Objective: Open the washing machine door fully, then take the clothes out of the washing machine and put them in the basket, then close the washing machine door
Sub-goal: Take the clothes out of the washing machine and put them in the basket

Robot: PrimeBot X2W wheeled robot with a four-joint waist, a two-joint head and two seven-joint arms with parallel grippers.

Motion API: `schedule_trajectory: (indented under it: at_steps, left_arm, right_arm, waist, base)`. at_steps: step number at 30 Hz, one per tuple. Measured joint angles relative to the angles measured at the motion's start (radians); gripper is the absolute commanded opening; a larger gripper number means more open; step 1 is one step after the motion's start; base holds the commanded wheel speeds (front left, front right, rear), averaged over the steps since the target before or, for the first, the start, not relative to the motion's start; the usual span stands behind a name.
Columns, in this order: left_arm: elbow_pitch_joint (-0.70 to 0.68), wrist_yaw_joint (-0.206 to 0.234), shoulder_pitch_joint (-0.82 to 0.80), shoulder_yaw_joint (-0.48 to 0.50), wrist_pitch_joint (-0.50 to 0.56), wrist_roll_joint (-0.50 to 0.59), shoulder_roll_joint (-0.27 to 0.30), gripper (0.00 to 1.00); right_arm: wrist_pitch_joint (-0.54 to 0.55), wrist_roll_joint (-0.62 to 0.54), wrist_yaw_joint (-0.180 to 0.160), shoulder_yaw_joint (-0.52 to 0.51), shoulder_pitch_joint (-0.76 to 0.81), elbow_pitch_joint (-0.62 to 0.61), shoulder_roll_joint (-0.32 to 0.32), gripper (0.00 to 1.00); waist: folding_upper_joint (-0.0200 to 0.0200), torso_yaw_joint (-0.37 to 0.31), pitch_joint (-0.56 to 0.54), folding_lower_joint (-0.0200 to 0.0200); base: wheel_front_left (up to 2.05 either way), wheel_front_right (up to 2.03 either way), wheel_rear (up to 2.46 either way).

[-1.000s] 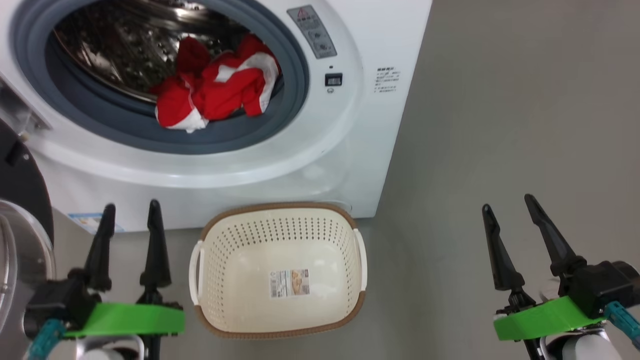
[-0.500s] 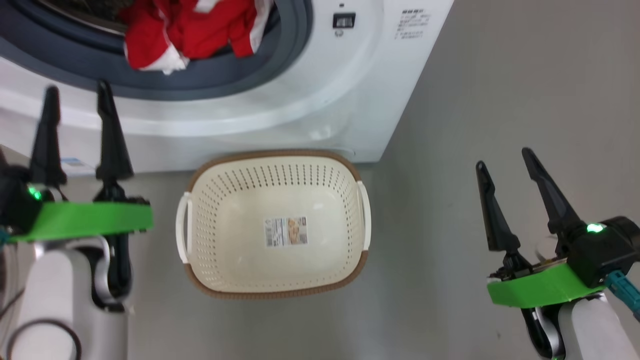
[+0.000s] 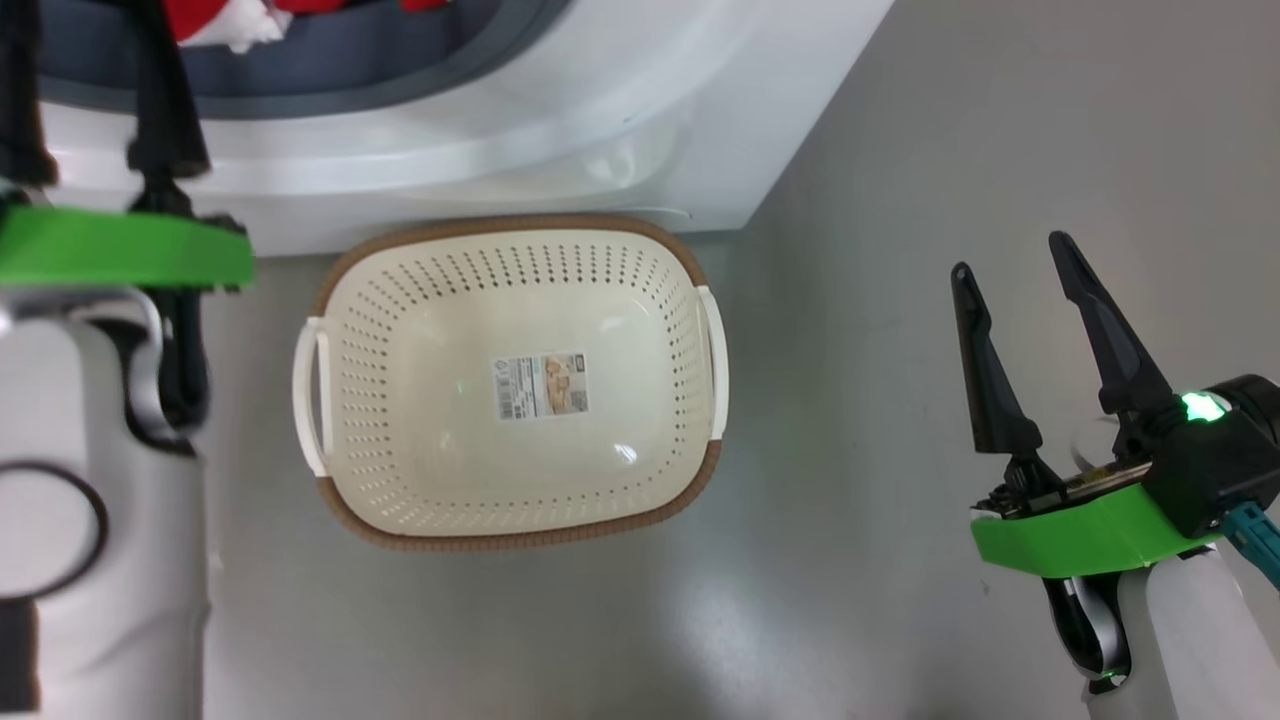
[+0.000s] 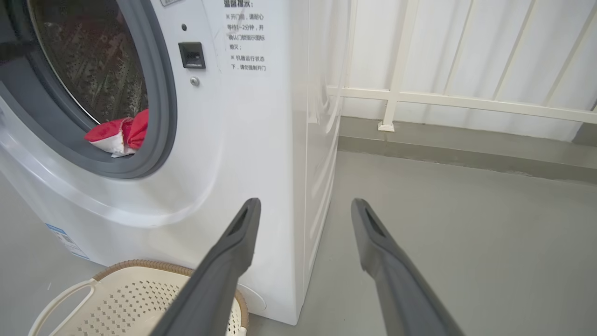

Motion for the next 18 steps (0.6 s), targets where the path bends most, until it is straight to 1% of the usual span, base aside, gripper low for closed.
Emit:
schedule_trajectory:
  at_steps: [5,7,11,12,15,18]
  left_arm:
    - [0.097,-0.002,-0.103,0.006,0.0,0.003,0.016,1.0]
    - [0.14,-0.009,-0.141,0.009,0.0,0.001,0.02,1.0]
    - [0.233,-0.011,-0.212,0.009,0.0,0.001,0.04,1.0]
    - [0.233,-0.011,-0.212,0.009,0.0,0.001,0.04,1.0]
    - [0.321,-0.018,-0.263,0.003,0.005,0.003,0.052,1.0]
    - [0.409,-0.007,-0.311,-0.013,0.037,0.029,0.075,1.0]
  right_arm:
    - [0.0,0.0,0.0,0.006,-0.009,0.0,-0.001,1.0]
    - [0.0,0.0,0.0,0.007,-0.014,0.0,-0.001,1.0]
    - [0.0,0.0,0.0,0.011,-0.022,0.001,-0.001,1.0]
    - [0.0,0.0,0.0,0.011,-0.022,0.001,-0.001,1.0]
    - [0.0,0.0,0.0,0.013,-0.022,0.002,-0.001,1.0]
    - [0.0,0.0,0.0,0.021,-0.031,0.004,-0.002,1.0]
  waist:
    - [0.0,-0.015,0.034,0.0]
    - [0.0,-0.021,0.044,0.0]
    - [0.0,-0.03,0.06,0.0]
    - [0.0,-0.03,0.06,0.0]
    - [0.0,-0.035,0.069,0.0]
    - [0.0,-0.041,0.077,0.0]
  base:
    - [0.0,0.0,0.0]
    - [0.0,0.0,0.0]
    - [0.0,0.0,0.0]
    - [0.0,0.0,0.0]
    - [0.0,0.0,0.0]
    - [0.0,0.0,0.0]
